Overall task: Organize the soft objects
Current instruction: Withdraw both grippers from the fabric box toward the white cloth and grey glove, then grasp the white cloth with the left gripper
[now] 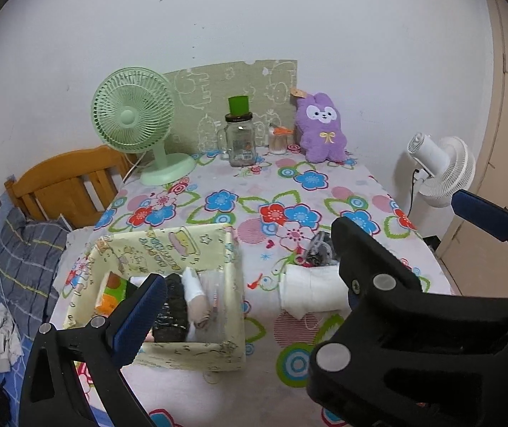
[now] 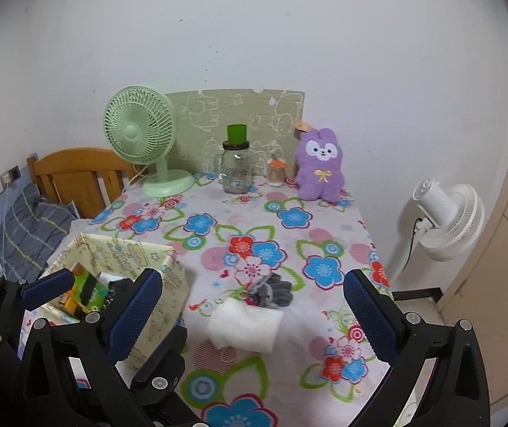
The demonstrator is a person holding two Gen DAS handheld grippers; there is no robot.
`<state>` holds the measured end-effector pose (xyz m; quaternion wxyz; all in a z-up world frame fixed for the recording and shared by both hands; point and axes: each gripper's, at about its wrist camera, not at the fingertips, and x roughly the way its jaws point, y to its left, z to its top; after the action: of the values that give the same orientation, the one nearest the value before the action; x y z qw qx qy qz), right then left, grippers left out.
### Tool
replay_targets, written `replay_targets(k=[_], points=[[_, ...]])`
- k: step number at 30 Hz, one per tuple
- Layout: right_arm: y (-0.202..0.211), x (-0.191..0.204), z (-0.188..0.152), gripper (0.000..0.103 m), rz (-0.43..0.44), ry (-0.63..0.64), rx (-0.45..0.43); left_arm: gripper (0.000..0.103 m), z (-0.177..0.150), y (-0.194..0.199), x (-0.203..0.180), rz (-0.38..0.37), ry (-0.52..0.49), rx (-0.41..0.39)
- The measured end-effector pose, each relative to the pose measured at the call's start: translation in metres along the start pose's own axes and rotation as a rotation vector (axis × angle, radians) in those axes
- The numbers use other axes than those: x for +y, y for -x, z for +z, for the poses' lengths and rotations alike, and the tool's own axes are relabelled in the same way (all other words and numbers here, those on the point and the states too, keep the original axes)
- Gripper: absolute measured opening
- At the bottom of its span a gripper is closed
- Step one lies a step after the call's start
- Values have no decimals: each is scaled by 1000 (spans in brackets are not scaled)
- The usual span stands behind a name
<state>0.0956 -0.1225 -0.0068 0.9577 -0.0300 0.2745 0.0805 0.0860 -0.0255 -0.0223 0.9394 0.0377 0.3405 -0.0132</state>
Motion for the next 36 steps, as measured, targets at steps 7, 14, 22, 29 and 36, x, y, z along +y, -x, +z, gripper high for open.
replay_targets(k=[7, 14, 22, 29, 36], points=[[1, -21, -10, 103, -29, -40, -18, 103, -3, -8, -20, -36, -2, 10], [-13, -41, -21, 103, -16, -40, 43, 103, -8, -22, -39, -86, -19, 41], [-36, -59, -37, 103, -31, -55, 82, 102, -19, -52, -56, -139, -3, 99], [-56, -69, -48, 103, -54, -47, 101, 102, -26, -75, -66, -135, -12, 129], [-79, -79, -55, 103, -42, -60, 126, 101, -28, -102, -69, -133, 2, 171]])
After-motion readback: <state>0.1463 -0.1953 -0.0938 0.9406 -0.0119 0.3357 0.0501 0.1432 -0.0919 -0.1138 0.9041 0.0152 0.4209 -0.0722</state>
